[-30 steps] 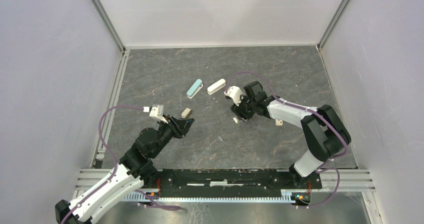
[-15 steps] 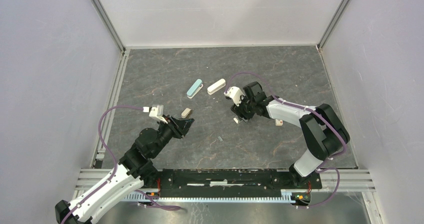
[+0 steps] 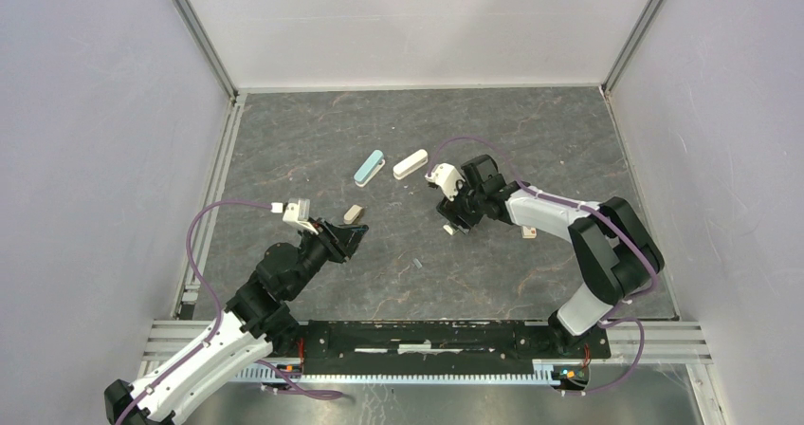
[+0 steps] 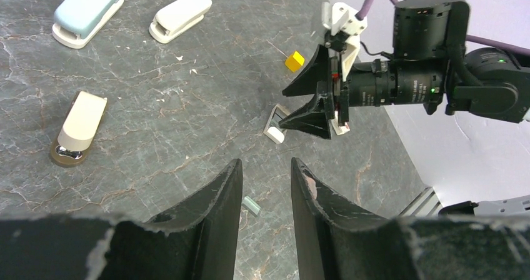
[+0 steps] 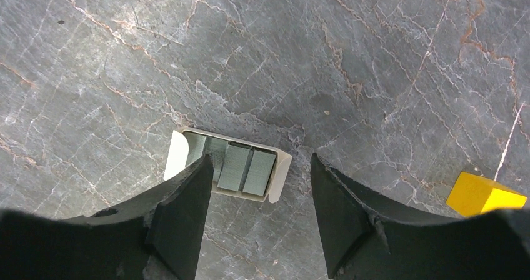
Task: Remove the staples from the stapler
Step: Place the staple in the staple box.
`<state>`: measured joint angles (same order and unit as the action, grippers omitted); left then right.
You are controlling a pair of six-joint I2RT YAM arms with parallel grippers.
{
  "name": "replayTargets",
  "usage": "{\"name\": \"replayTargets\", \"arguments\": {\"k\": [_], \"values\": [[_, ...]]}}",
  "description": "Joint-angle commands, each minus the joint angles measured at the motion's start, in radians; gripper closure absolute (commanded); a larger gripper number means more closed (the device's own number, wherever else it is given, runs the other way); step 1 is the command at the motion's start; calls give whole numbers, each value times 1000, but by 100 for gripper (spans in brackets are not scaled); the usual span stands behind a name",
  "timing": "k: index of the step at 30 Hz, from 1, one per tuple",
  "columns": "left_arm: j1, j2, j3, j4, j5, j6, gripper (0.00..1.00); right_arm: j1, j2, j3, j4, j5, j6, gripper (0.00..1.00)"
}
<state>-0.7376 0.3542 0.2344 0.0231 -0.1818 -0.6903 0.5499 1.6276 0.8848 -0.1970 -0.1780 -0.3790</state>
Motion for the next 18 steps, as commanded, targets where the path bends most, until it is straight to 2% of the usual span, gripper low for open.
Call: {"name": "replayTargets", "arguments": {"k": [1, 7, 12, 13, 14, 15, 18], "values": [[-3, 13, 32, 16, 10, -20, 58, 1, -98, 5, 34, 9, 8, 34], [-3, 66, 33, 58, 74, -9, 40, -26, -204, -3, 31, -25, -4, 35], [-5, 72, 17, 98, 90, 29, 29, -75, -310, -13, 6, -229, -49, 36], [-5, 66, 17, 97, 87, 52, 23, -92, -337, -16, 3, -283, -55, 36], [-5, 59, 16, 99, 87, 71, 3, -106, -366, -21, 0, -347, -61, 36], [-5, 54, 14, 105, 89, 95, 0, -117, -385, -25, -2, -407, -63, 36], [-4, 54, -36, 168, 88, 103, 0, -130, -456, -52, -5, -505, -61, 35]]}}
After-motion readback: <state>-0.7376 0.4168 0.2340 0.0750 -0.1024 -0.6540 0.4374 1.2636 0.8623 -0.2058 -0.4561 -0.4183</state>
